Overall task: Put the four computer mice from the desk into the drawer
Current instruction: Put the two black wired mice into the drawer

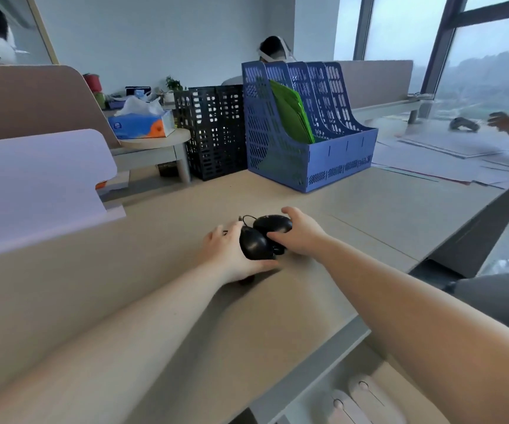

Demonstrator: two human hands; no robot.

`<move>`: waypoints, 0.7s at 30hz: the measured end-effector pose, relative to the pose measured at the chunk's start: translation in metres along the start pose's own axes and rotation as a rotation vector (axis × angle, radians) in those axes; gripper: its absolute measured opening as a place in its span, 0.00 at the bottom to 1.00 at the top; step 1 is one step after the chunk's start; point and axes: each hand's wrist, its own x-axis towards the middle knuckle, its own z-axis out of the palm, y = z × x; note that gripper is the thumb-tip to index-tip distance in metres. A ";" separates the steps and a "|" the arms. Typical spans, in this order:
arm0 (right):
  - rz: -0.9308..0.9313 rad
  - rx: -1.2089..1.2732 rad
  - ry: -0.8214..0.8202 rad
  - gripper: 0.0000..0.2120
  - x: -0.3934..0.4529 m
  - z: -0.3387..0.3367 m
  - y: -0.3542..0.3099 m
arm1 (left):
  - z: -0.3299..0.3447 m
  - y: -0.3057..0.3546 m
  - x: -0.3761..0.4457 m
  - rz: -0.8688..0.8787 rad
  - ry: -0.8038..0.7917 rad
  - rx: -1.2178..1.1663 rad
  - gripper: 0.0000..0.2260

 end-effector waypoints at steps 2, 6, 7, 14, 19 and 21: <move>-0.022 -0.037 -0.020 0.34 0.006 0.003 -0.001 | -0.002 -0.001 0.006 0.023 -0.023 0.009 0.52; -0.039 -0.052 0.032 0.22 0.010 0.005 0.001 | -0.007 -0.002 0.011 0.064 -0.063 -0.031 0.47; -0.035 -0.042 0.059 0.20 0.010 0.006 0.003 | -0.007 -0.001 0.011 0.066 -0.060 -0.041 0.47; 0.018 0.003 0.161 0.30 -0.011 -0.001 0.010 | -0.001 0.002 0.001 0.015 0.013 -0.076 0.44; 0.065 0.071 0.184 0.29 -0.029 -0.015 0.013 | 0.000 0.003 -0.012 0.011 0.076 -0.089 0.42; 0.066 0.084 0.187 0.28 -0.037 -0.020 0.013 | -0.003 0.006 -0.016 0.004 0.070 -0.087 0.42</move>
